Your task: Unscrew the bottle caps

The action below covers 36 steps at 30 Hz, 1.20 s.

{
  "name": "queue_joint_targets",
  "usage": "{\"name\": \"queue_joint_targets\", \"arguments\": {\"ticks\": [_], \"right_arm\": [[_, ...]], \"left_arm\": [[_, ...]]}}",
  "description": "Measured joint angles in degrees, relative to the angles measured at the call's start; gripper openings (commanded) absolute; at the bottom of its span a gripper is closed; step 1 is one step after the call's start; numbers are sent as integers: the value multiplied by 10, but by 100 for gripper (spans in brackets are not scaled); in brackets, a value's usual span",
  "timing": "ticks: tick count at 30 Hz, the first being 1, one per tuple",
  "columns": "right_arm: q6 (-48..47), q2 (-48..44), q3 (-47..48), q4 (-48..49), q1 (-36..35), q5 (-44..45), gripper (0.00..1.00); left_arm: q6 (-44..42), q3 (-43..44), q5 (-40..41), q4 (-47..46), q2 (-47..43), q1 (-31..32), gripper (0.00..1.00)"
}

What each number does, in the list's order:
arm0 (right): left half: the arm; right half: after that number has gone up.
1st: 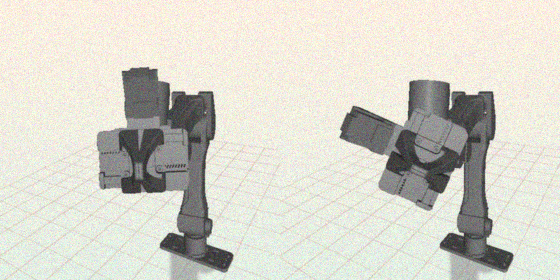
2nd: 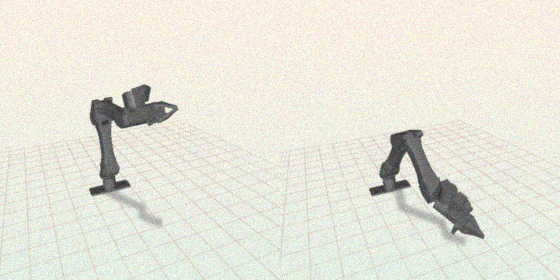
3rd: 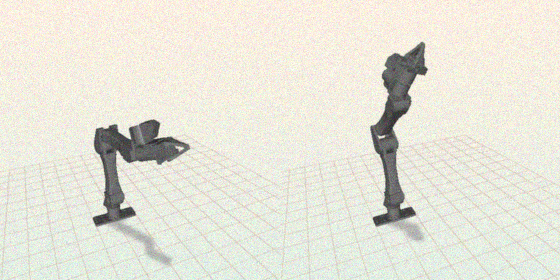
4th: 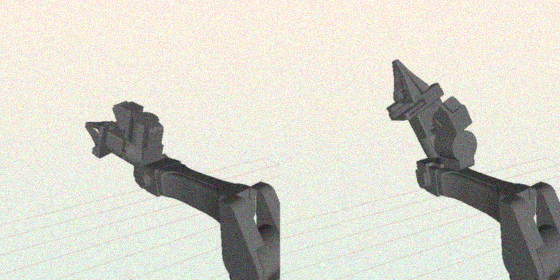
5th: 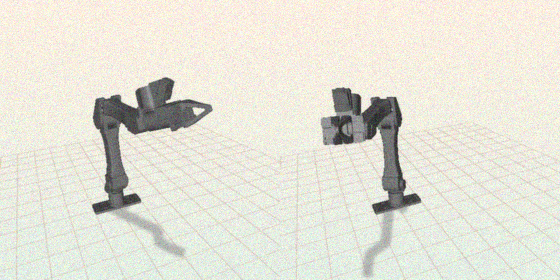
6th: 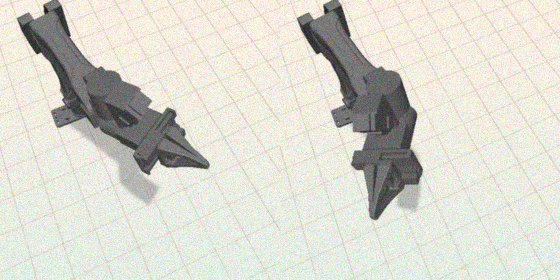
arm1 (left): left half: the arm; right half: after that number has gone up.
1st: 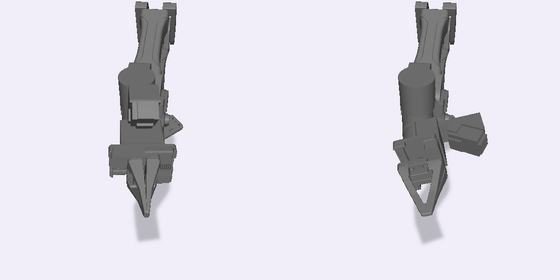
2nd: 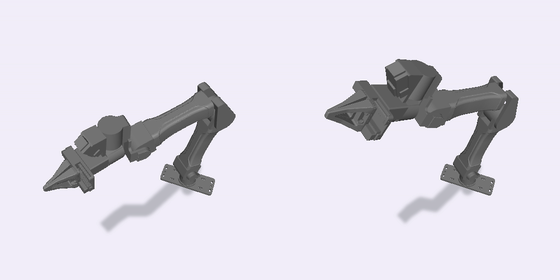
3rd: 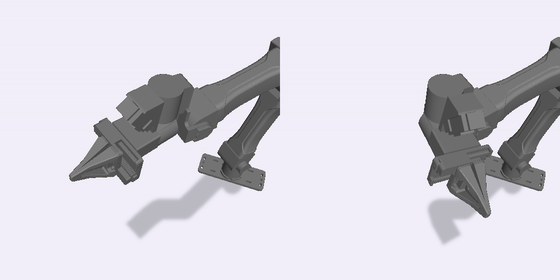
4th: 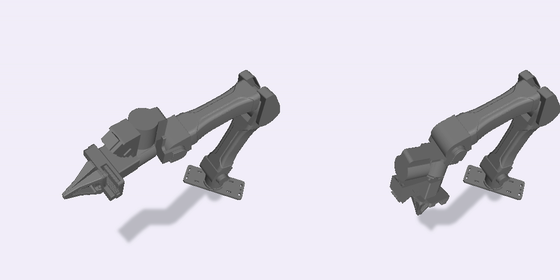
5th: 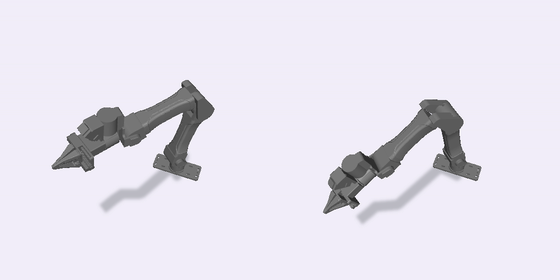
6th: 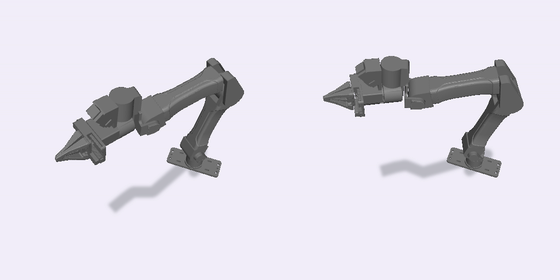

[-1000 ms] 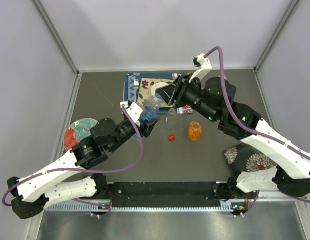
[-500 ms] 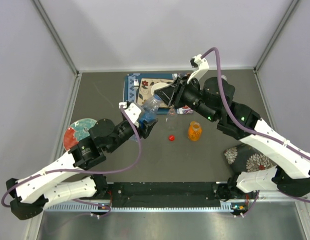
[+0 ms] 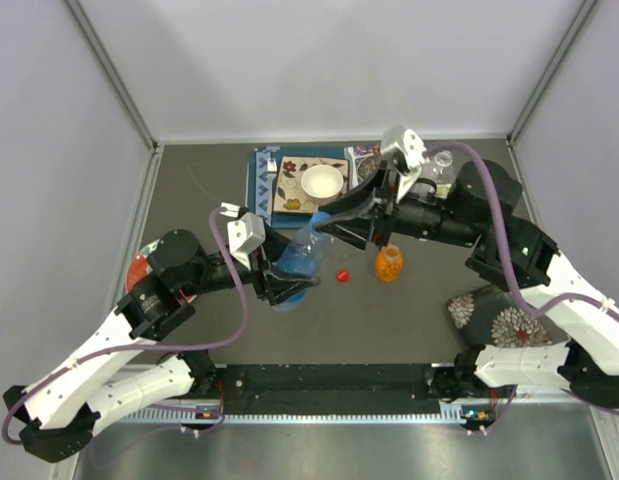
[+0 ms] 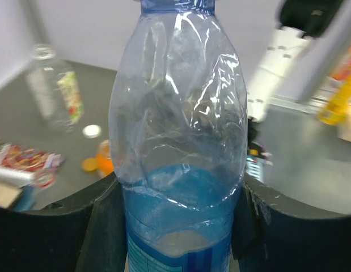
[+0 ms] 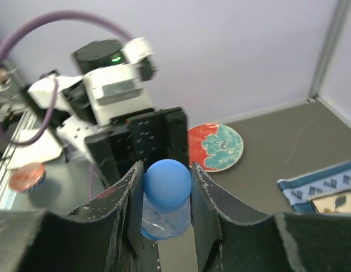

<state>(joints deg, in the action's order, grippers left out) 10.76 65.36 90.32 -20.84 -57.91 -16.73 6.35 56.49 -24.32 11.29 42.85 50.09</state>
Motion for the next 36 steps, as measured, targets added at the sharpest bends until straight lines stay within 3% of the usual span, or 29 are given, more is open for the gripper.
{"name": "queue_joint_targets", "arguments": {"ticks": [4,11,17,22,24,25,27,28,31,36], "right_arm": [[-38,-20,-16,8,24,-119,0],[-66,-24,-22,30,55,-295,0],[-112,-28,-38,38,89,-427,0],[-139,-28,-60,38,120,-498,0],[-144,-28,-63,38,123,-506,9],[-145,-28,-63,37,123,-506,24],[-145,-29,-63,35,123,-501,36],[-142,-30,-63,31,123,-491,50],[-129,-36,-63,7,123,-445,62],[-109,-37,-61,-27,123,-357,75]], "left_arm": [[59,0,-165,-34,15,-39,40],[162,-2,-335,-96,36,-63,43],[261,-31,-412,-190,52,-63,43],[297,-43,-438,-204,66,-64,43],[297,-44,-441,-200,66,-64,43],[295,-44,-441,-197,66,-64,43],[284,-43,-440,-188,66,-64,44],[271,-42,-436,-179,66,-64,44],[219,-30,-410,-147,65,-65,44],[132,-3,-346,-108,47,-65,44]]}}
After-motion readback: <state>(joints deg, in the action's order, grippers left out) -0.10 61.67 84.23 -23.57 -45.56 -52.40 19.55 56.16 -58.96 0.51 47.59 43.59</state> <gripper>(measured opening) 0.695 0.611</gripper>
